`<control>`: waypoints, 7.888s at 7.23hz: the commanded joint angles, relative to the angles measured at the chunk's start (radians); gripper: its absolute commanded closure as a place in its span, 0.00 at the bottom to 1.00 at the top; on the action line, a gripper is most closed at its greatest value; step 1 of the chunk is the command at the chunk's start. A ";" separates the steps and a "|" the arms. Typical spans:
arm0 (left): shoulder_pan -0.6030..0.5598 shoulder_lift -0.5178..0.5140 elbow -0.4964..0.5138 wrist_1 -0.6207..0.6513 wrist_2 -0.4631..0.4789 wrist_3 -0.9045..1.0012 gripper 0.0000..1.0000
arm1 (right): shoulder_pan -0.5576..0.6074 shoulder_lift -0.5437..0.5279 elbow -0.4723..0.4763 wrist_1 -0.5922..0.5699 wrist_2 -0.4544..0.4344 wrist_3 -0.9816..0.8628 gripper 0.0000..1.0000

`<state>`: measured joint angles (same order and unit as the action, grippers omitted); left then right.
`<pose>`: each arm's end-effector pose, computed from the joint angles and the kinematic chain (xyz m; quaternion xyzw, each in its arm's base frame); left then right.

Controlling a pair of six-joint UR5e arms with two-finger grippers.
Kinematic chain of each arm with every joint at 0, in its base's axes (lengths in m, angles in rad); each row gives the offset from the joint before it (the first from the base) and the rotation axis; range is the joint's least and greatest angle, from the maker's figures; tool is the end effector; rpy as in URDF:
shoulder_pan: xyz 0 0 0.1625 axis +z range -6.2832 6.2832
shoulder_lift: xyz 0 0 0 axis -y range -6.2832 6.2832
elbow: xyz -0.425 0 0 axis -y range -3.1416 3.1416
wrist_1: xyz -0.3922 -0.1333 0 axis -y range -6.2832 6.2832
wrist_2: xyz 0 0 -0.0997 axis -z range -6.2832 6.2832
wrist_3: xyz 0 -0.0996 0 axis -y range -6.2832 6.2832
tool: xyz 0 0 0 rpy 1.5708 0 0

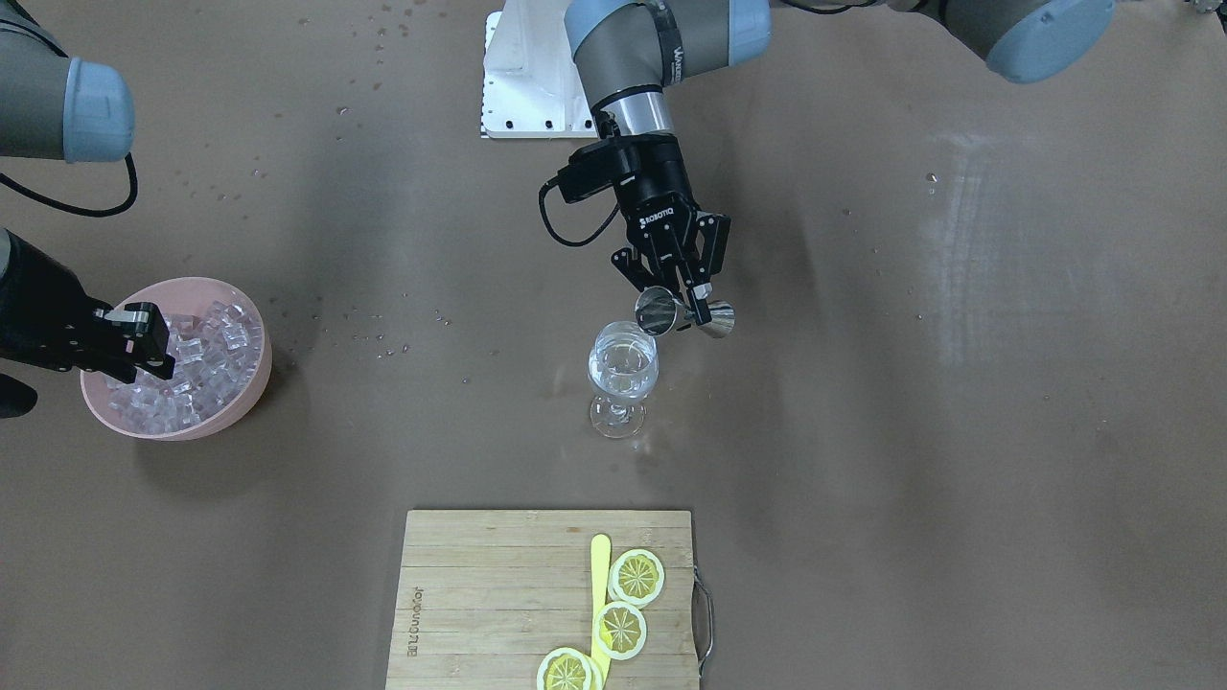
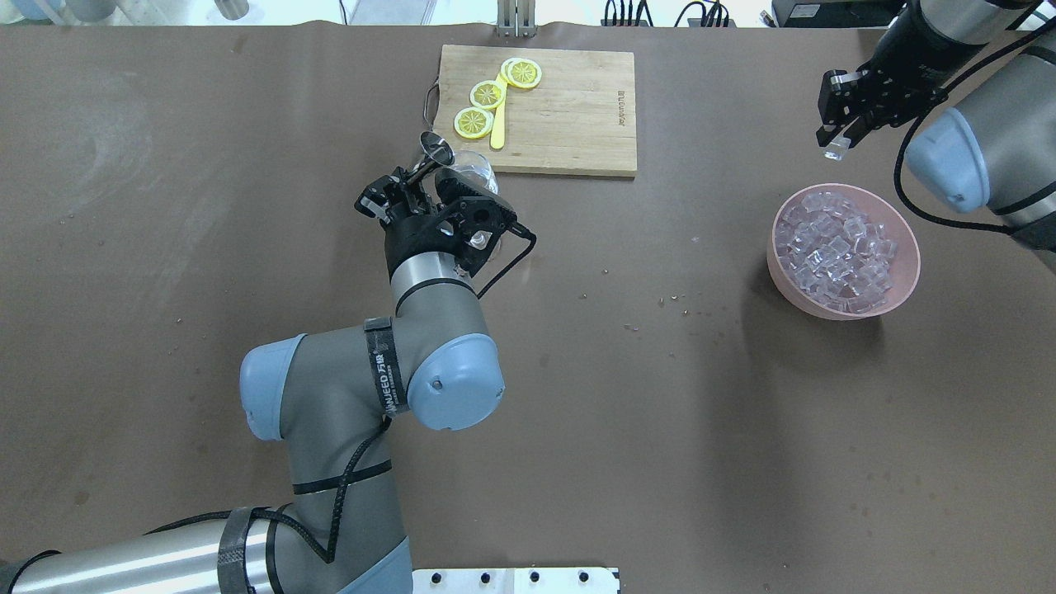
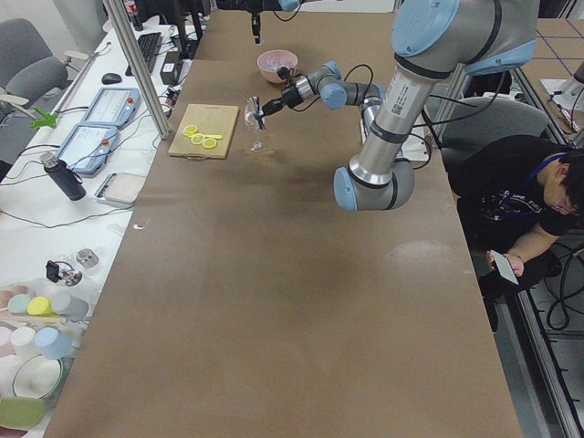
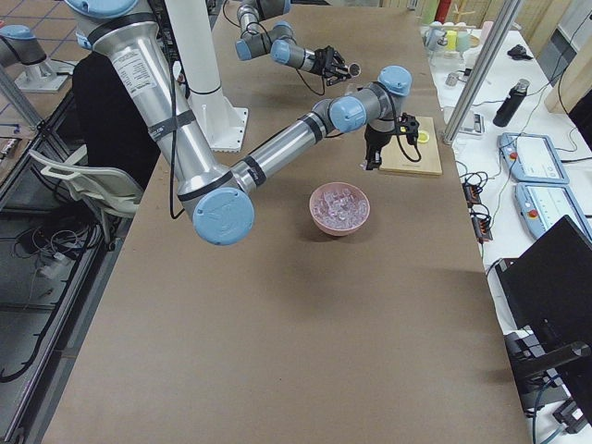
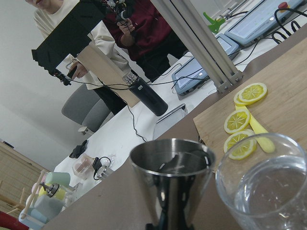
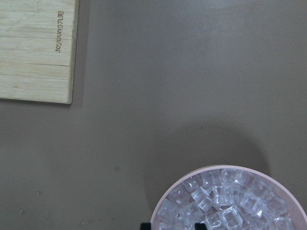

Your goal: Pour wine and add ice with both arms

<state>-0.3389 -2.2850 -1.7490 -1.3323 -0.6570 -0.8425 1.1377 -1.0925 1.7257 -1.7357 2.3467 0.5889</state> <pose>0.5337 -0.4131 0.1659 0.5063 0.0356 0.0254 0.8612 -0.2079 -0.6011 0.3262 0.0074 -0.4260 -0.0174 0.9045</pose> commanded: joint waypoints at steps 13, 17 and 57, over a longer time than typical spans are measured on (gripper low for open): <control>-0.037 -0.068 0.082 0.113 0.007 0.108 1.00 | 0.007 0.006 0.000 -0.001 0.011 0.000 1.00; -0.034 -0.065 0.075 0.154 0.007 0.106 1.00 | 0.008 0.008 0.002 -0.001 0.014 0.000 1.00; -0.462 0.743 0.605 -1.897 -0.470 -0.147 0.98 | -0.195 0.374 -0.295 0.183 -0.110 0.440 0.00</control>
<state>-0.8102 -1.5396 -1.1472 -3.2290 -1.1264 -0.9873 0.8946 -0.6070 1.3446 -1.5503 2.2288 1.1384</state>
